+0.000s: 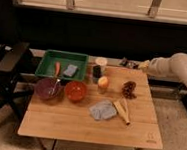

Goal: Place brush in table surface

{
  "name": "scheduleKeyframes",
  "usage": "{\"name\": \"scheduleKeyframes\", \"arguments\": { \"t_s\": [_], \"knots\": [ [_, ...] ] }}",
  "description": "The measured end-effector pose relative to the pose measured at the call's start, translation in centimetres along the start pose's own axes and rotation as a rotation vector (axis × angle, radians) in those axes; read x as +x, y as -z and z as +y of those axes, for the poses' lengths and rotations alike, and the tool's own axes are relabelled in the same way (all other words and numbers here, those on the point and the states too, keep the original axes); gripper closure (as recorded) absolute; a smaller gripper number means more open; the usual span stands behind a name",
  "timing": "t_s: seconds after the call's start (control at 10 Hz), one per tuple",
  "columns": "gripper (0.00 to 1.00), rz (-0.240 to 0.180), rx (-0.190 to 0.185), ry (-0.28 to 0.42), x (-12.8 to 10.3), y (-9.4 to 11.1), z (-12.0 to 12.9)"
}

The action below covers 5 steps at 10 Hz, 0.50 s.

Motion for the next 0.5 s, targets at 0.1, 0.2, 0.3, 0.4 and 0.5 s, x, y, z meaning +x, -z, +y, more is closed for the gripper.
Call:
{"name": "scheduleKeyframes", "arguments": {
  "t_s": [0.1, 0.2, 0.3, 0.4, 0.5],
  "knots": [
    [0.96, 0.01, -0.003, 0.01, 0.5, -0.4, 0.5],
    [0.96, 0.022, -0.001, 0.016, 0.9, -0.8, 0.5],
    [0.96, 0.042, 0.004, 0.013, 1.6, -1.2, 0.2],
    [0.96, 0.06, 0.008, 0.007, 2.2, -1.6, -0.1],
    [0.96, 0.086, 0.014, -0.009, 3.2, -2.4, -0.6]
  ]
}}
